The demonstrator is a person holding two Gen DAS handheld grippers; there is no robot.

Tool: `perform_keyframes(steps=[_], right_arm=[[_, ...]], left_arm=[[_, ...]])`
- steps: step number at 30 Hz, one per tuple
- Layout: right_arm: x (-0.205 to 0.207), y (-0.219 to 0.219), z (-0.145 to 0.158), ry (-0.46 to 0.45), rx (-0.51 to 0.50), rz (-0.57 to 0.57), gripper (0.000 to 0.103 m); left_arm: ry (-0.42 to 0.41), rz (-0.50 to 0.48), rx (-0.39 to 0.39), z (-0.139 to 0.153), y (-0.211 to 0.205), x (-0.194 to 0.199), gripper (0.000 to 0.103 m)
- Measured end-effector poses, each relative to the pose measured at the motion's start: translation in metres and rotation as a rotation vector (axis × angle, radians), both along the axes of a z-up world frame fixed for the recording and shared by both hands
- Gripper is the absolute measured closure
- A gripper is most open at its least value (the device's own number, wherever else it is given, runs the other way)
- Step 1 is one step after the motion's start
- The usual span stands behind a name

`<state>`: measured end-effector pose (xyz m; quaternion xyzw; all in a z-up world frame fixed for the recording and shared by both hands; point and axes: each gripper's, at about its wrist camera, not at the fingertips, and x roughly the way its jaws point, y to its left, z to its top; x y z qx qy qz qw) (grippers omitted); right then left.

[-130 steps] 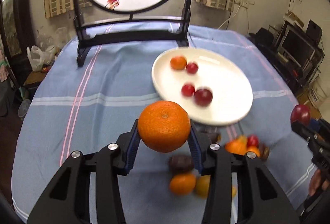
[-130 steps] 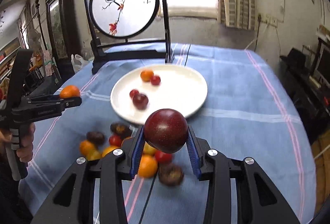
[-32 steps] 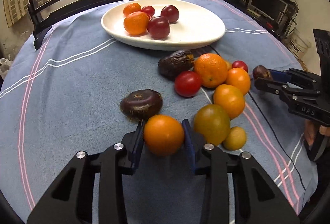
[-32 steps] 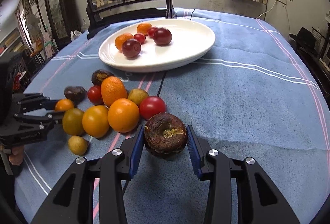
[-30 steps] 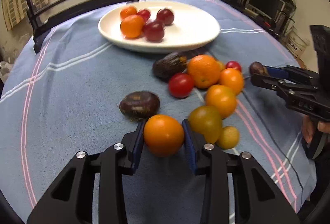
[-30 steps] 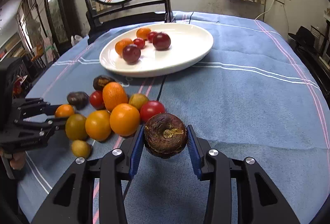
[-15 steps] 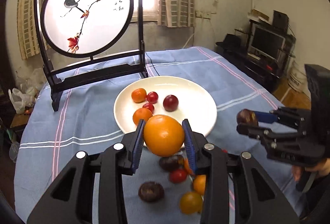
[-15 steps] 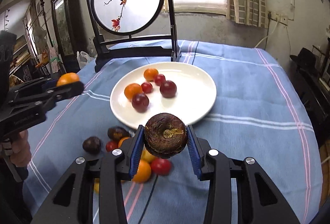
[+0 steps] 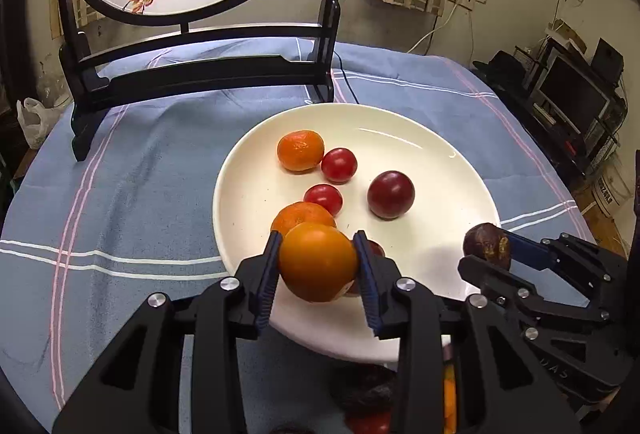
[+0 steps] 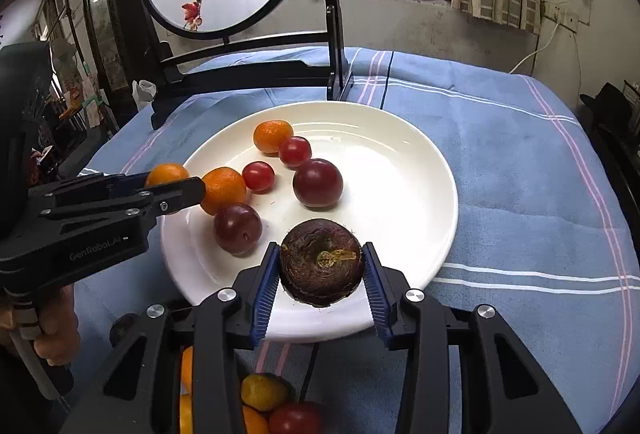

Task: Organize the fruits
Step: 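Place brown fruit and small orange on the white plate while both tools open, then grasp the small yellow fruit with the right tool while the left tool grasps a dark brown fruit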

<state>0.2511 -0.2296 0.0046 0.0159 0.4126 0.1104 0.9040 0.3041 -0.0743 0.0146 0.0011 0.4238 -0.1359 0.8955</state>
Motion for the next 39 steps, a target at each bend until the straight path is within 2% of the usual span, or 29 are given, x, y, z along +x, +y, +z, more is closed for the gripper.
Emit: perform_keyframes(steps=[1, 2, 3, 4, 5, 7, 10, 13, 18, 22, 28, 30, 35, 36, 37, 39], right_arm=[[0.005, -0.001, -0.004, 0.018, 0.014, -0.001, 0.046], [0.008, -0.002, -0.005, 0.03, 0.022, -0.01, 0.039], [0.009, -0.004, -0.005, 0.025, 0.029, -0.031, 0.039], [0.008, -0.006, -0.004, 0.021, 0.034, -0.041, 0.039], [0.005, -0.007, -0.003, 0.022, 0.042, -0.039, 0.039], [-0.003, -0.008, -0.003, 0.026, 0.045, -0.027, 0.039], [-0.021, -0.008, -0.002, 0.023, 0.013, -0.014, 0.039], [-0.042, -0.011, -0.001, 0.017, -0.001, -0.002, 0.039], [-0.079, -0.017, 0.001, 0.007, -0.018, -0.007, 0.039], [-0.106, -0.017, 0.001, 0.014, 0.005, 0.002, 0.039], [-0.144, 0.016, -0.014, 0.066, 0.01, 0.091, 0.039], [-0.151, 0.032, -0.019, 0.083, -0.001, 0.122, 0.039], [-0.156, 0.066, -0.027, 0.102, -0.05, 0.192, 0.04], [-0.156, 0.071, -0.028, 0.106, -0.054, 0.199, 0.041], [-0.155, 0.076, -0.03, 0.112, -0.059, 0.208, 0.049], [-0.152, 0.084, -0.034, 0.128, -0.071, 0.228, 0.069]], left_arm=[[0.011, 0.005, -0.004, -0.002, -0.002, 0.003, 0.067], [0.02, 0.007, -0.018, -0.003, -0.003, 0.004, 0.061], [0.021, 0.009, -0.03, -0.001, -0.003, 0.002, 0.053], [0.0, 0.019, -0.037, 0.003, -0.002, -0.002, 0.034], [-0.031, 0.031, -0.036, 0.007, -0.001, -0.006, 0.023], [-0.078, 0.039, -0.024, 0.015, 0.002, -0.017, 0.022], [-0.079, 0.043, -0.031, 0.022, 0.011, -0.03, 0.022], [-0.086, 0.054, -0.029, 0.025, 0.022, -0.048, 0.018], [-0.075, 0.081, -0.049, 0.02, 0.043, -0.078, 0.015], [-0.049, 0.1, -0.061, 0.008, 0.06, -0.098, 0.014], [-0.031, 0.129, -0.088, -0.011, 0.079, -0.105, 0.014], [-0.029, 0.129, -0.103, -0.015, 0.083, -0.104, 0.014], [-0.023, 0.124, -0.084, -0.017, 0.085, -0.102, 0.014], [-0.029, 0.124, -0.075, -0.016, 0.084, -0.103, 0.014], [-0.034, 0.12, -0.067, -0.015, 0.083, -0.104, 0.014], [-0.036, 0.105, -0.054, -0.016, 0.081, -0.106, 0.014]])
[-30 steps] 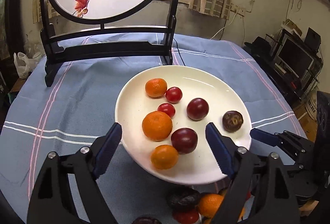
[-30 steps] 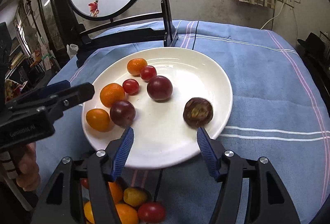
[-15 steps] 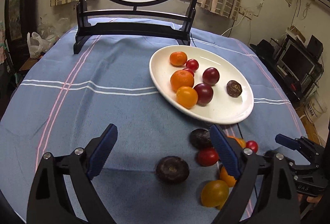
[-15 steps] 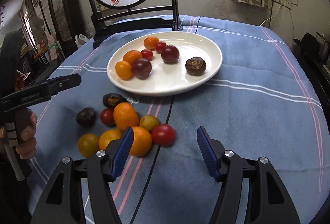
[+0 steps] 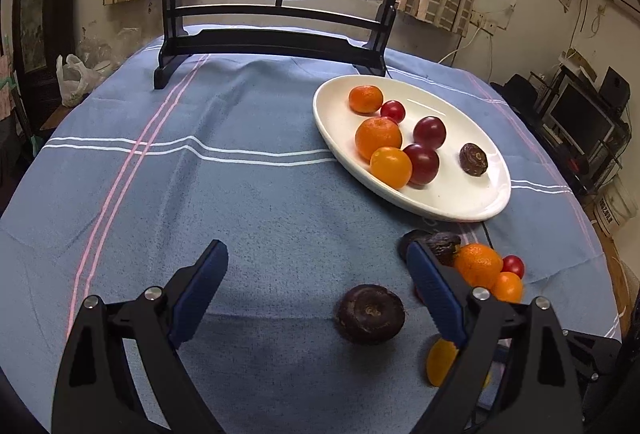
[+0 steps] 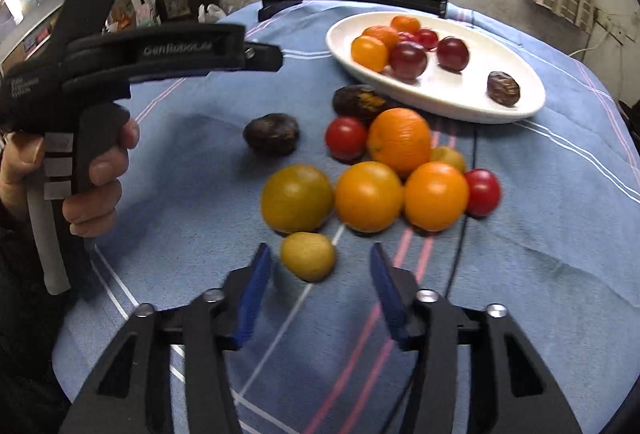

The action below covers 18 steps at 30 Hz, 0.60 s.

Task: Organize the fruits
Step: 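Grasp the small yellow fruit with the right tool while the left tool grasps a dark brown fruit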

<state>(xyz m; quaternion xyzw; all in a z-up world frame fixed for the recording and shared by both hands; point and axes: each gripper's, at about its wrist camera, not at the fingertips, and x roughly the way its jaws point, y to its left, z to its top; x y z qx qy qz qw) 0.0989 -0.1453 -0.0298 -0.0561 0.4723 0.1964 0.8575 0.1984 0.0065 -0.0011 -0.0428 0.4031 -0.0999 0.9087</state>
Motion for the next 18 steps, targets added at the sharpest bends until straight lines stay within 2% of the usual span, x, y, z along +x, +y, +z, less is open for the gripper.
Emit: perform_keyframes(steps=[1, 3, 6, 9, 12, 14, 18], right_arm=[[-0.001, 0.003, -0.001, -0.003, -0.012, 0.004, 0.075], [-0.002, 0.005, 0.0, -0.017, -0.021, 0.01, 0.075], [-0.002, -0.005, 0.006, -0.036, -0.005, -0.012, 0.075], [-0.002, -0.025, 0.011, -0.049, 0.009, -0.06, 0.075], [-0.003, -0.045, 0.012, -0.052, 0.008, -0.108, 0.075], [-0.002, -0.057, 0.012, -0.05, 0.015, -0.135, 0.075], [0.001, -0.072, 0.011, -0.05, 0.028, -0.171, 0.075]], left_arm=[[0.004, -0.009, 0.007, -0.001, -0.002, -0.001, 0.014], [0.016, -0.027, 0.011, -0.004, -0.004, -0.001, 0.014], [0.082, -0.06, -0.021, -0.012, -0.005, 0.0, 0.014], [0.102, -0.056, 0.031, -0.018, -0.008, 0.001, 0.014], [0.121, -0.075, 0.039, -0.022, -0.01, 0.001, 0.014], [0.148, -0.103, 0.041, -0.028, -0.014, 0.001, 0.024], [0.157, -0.16, 0.042, -0.033, -0.025, -0.001, 0.033]])
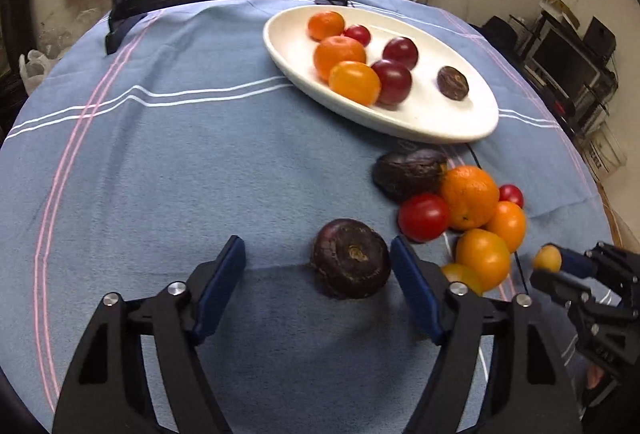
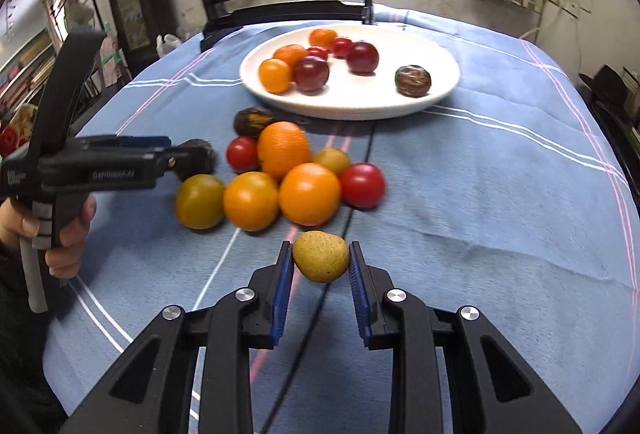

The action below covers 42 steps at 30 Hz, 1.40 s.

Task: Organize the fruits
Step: 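Grasp the small yellow fruit with the right tool while the left tool grasps a dark brown fruit, then lower yellow fruit and dark brown fruit onto the plate while both tools open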

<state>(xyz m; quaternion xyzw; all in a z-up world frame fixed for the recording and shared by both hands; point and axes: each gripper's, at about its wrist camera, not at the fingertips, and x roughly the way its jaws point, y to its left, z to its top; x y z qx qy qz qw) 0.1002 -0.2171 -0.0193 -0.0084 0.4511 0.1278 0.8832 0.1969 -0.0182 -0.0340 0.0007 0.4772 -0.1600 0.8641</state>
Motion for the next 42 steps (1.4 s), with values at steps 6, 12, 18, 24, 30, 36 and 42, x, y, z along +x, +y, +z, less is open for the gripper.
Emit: perform_keyframes(steps=[6, 12, 18, 24, 30, 36, 42], right_arm=[[0.0, -0.003, 0.001, -0.007, 0.009, -0.007, 0.075], [0.001, -0.01, 0.011, -0.035, 0.006, -0.022, 0.075], [0.021, -0.017, 0.036, -0.102, -0.011, -0.025, 0.075], [0.06, -0.01, 0.062, -0.188, 0.004, -0.009, 0.075], [0.102, -0.009, 0.057, -0.184, 0.027, -0.021, 0.075], [0.132, -0.009, 0.034, -0.125, 0.018, -0.04, 0.075], [0.143, -0.02, 0.024, -0.141, 0.034, -0.134, 0.04]], left_arm=[[-0.019, -0.075, 0.029, -0.003, -0.019, -0.01, 0.064], [-0.033, -0.024, -0.022, 0.009, -0.011, -0.008, 0.064], [-0.125, 0.032, -0.03, 0.048, -0.009, -0.003, 0.064], [-0.217, 0.031, -0.021, 0.087, -0.028, 0.031, 0.064], [-0.187, 0.043, 0.009, 0.08, -0.052, 0.076, 0.064], [-0.138, 0.082, 0.011, 0.059, -0.058, 0.105, 0.064], [-0.142, 0.187, -0.024, 0.053, -0.052, 0.113, 0.025]])
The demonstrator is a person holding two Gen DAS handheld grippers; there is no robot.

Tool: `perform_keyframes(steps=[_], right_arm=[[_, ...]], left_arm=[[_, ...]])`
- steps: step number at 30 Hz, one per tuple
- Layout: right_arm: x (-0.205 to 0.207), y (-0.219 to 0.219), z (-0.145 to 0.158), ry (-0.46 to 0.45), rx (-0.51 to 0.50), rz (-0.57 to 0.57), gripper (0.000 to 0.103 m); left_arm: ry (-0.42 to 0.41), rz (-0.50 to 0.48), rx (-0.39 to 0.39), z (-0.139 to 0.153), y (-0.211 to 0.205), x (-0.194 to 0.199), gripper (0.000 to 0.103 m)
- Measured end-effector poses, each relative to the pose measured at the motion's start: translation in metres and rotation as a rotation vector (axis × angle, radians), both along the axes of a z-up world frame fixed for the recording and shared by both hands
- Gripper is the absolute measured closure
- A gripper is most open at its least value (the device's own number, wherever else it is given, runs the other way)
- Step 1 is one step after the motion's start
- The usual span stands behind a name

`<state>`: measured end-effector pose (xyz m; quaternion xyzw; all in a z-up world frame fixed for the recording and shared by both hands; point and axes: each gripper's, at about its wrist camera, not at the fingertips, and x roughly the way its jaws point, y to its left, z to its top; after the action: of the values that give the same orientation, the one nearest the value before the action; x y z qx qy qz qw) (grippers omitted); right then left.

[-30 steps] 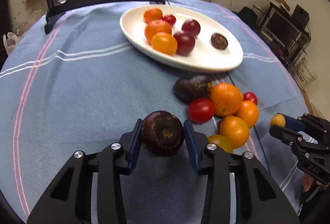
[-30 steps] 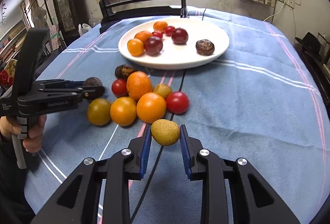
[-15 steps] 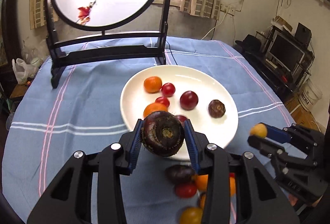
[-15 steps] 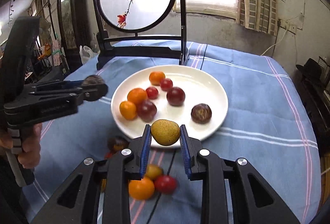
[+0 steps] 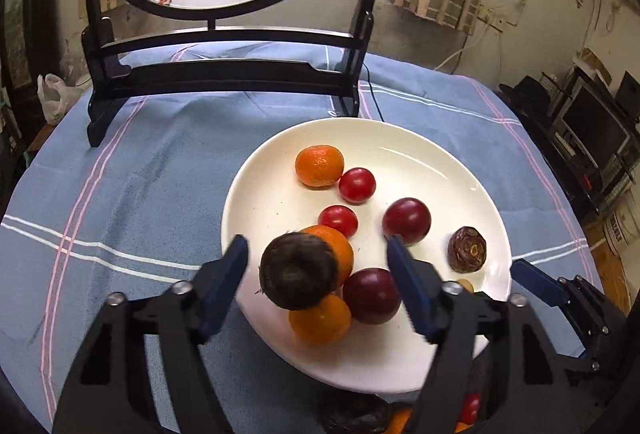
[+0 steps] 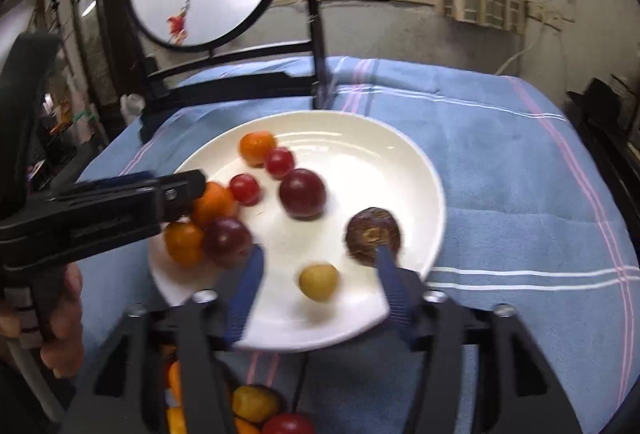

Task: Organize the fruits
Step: 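Lower yellow fruit and dark brown fruit onto the plate while both tools open, then grasp a red cherry tomato with the right tool while the left tool grasps a brownish-green tomato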

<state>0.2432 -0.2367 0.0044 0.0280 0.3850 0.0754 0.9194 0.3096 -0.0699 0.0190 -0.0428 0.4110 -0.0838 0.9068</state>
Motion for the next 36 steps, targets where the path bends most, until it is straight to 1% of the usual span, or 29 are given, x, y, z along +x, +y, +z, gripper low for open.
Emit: perform_keyframes(steps=[2, 6, 8, 10, 13, 16, 19, 20, 22, 24, 26, 28, 32, 36], right_arm=[[-0.006, -0.003, -0.001, 0.001, 0.014, 0.012, 0.04], [-0.019, -0.011, -0.007, 0.032, 0.022, 0.01, 0.04], [-0.026, -0.015, -0.008, 0.039, 0.021, 0.009, 0.039], [-0.035, -0.021, -0.009, 0.042, 0.025, 0.002, 0.039], [-0.048, -0.027, -0.008, 0.039, 0.03, -0.003, 0.039], [-0.063, -0.032, -0.008, 0.038, 0.029, -0.009, 0.039], [-0.074, -0.038, -0.01, 0.058, 0.095, 0.003, 0.039], [-0.078, -0.039, -0.011, 0.061, 0.1, 0.004, 0.039], [-0.087, -0.037, -0.012, 0.063, 0.074, 0.008, 0.039], [-0.094, -0.034, -0.014, 0.073, 0.049, 0.021, 0.039], [-0.102, -0.031, -0.018, 0.088, 0.02, 0.042, 0.039], [-0.107, -0.026, -0.025, 0.117, -0.015, 0.069, 0.039], [-0.111, -0.011, -0.039, 0.155, -0.112, 0.112, 0.039], [-0.104, 0.001, -0.047, 0.163, -0.16, 0.14, 0.04]], left_arm=[[-0.025, -0.005, -0.017, 0.004, 0.004, -0.007, 0.023], [-0.018, -0.005, -0.017, 0.005, 0.01, -0.021, 0.019], [-0.025, 0.007, -0.012, 0.006, 0.013, -0.031, 0.012], [-0.035, 0.012, -0.019, 0.007, 0.017, -0.042, 0.012], [-0.02, 0.004, -0.038, 0.006, 0.024, -0.059, 0.01], [-0.026, 0.017, -0.046, 0.005, 0.032, -0.077, 0.01], [-0.024, 0.028, -0.065, 0.003, 0.039, -0.093, 0.009], [-0.017, 0.028, -0.075, 0.001, 0.041, -0.097, 0.009], [0.0, 0.03, -0.085, -0.004, 0.045, -0.103, 0.009], [0.0, 0.03, -0.079, -0.008, 0.047, -0.11, 0.009], [-0.009, 0.012, -0.066, -0.013, 0.048, -0.116, 0.009], [0.0, -0.007, -0.067, -0.02, 0.05, -0.118, 0.009], [0.022, -0.012, -0.112, -0.029, 0.059, -0.116, 0.009], [0.035, -0.016, -0.113, -0.031, 0.064, -0.113, 0.009]])
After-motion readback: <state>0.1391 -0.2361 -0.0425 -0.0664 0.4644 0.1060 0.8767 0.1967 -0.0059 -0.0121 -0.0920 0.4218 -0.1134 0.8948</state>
